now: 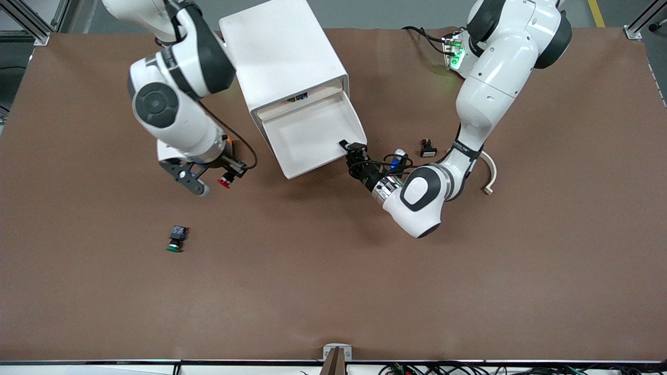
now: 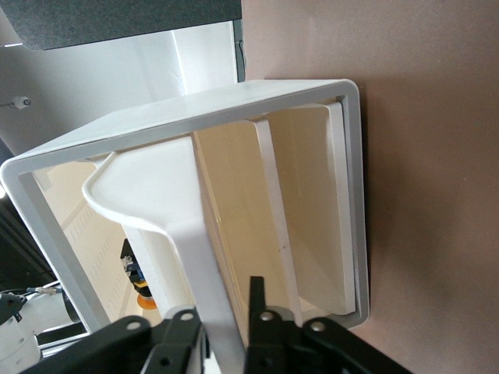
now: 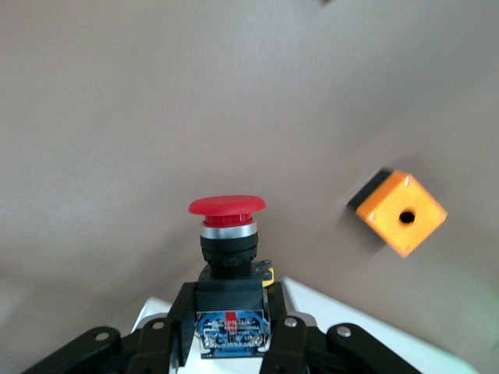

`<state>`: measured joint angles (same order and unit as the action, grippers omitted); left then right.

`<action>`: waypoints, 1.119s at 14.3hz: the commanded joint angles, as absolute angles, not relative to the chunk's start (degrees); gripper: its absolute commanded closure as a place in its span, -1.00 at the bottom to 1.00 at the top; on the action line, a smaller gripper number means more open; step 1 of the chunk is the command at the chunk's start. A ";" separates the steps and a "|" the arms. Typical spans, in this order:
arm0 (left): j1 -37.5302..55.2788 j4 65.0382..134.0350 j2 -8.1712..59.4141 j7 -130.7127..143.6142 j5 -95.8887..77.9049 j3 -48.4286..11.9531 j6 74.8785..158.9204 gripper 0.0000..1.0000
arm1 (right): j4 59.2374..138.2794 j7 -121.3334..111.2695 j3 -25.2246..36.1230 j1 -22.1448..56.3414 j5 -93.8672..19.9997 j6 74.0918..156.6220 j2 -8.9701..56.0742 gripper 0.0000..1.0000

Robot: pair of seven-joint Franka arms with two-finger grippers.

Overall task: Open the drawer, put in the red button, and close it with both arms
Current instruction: 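Carry the red button with the right gripper and lower it into the drawer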

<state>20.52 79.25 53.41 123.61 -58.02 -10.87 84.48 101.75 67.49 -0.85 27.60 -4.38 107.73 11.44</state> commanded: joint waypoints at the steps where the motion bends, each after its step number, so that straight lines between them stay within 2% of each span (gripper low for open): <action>1: 20.83 77.87 54.05 123.49 -59.06 -10.63 84.64 -0.99 | 100.90 75.91 -0.26 31.19 -2.73 106.70 10.99 1.00; 5: 19.96 77.35 53.44 111.02 -59.41 -11.33 84.11 -1.00 | 100.11 86.37 -0.26 36.11 -2.37 107.23 11.25 1.00; 10: 19.25 73.39 52.65 96.45 -58.89 -10.99 82.62 -1.00 | 99.23 98.68 -0.26 41.39 -1.93 111.17 12.04 1.00; 16: 19.68 70.40 50.37 77.65 -47.30 -10.46 83.14 -1.00 | 99.23 110.38 -0.18 47.01 1.93 118.38 17.48 1.00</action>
<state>19.31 70.91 52.71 83.59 -51.00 -10.91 83.40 100.21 106.86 -0.84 45.40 -0.06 116.86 15.17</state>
